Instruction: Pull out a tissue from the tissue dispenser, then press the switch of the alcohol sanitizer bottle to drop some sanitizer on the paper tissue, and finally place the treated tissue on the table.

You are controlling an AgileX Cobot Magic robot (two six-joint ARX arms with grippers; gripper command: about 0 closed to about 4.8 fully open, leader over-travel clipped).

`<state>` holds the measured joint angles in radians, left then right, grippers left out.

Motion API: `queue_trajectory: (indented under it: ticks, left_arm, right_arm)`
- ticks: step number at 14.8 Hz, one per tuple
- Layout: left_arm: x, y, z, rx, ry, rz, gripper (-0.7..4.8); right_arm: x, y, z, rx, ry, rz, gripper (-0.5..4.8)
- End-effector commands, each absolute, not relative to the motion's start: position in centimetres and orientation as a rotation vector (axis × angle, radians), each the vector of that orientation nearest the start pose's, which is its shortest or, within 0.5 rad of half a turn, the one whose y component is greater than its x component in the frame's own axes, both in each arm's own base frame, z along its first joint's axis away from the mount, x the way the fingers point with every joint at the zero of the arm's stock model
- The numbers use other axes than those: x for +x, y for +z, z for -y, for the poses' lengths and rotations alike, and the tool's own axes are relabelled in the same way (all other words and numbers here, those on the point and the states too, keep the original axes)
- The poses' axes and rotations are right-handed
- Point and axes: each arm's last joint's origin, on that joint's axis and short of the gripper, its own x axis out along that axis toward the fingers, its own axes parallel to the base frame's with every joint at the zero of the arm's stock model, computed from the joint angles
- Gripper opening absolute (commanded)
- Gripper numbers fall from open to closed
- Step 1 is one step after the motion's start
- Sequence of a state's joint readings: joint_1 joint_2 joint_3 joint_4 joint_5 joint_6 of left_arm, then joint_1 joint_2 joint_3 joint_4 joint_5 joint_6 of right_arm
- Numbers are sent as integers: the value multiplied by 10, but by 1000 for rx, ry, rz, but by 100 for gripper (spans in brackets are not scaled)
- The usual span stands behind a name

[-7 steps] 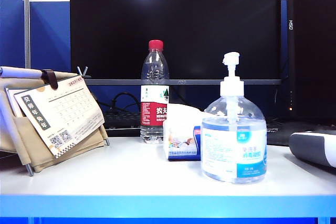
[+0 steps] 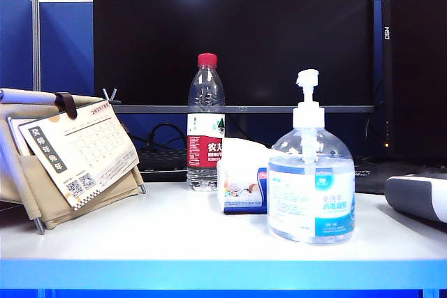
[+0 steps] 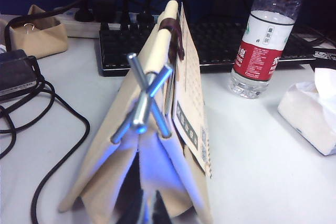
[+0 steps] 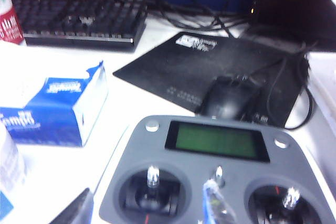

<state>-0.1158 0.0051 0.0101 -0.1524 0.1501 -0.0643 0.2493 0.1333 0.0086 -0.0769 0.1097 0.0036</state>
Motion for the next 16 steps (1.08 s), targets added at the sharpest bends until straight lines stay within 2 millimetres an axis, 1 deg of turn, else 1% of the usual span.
queue_trajectory:
  ticks: [1,2,3,4,7,9,10,11,14,16]
  left_arm:
    - [94,151,17,-147,-330,-180,32]
    - [93,152,19,-177,-403,-182,82]
    - [93,154,22,-190,-481,-174,168]
    - [92,157,23,-188,-523,-149,212]
    - [93,169,23,-236,-541,-35,217]
    - [92,173,23,-271,-549,-6,217]
    - [92,173,23,-288,-550,-7,217]
    - [92,175,23,-318,-552,-3,217]
    - [92,185,23,-382,-572,85,219]
    - [93,190,23,-405,-569,106,219]
  right_arm:
    - [101,150,-24,29,187,-185,270]
    - [101,151,-26,42,233,-172,271]
    - [101,153,-27,50,271,-155,271]
    - [101,156,-27,63,294,-129,271]
    - [102,166,-28,135,324,-35,272]
    - [102,172,-29,165,336,19,272]
    - [101,174,-30,168,388,41,272]
    - [101,175,-31,167,422,47,272]
    - [103,175,-31,185,421,35,272]
    - [104,174,-32,184,420,28,272]
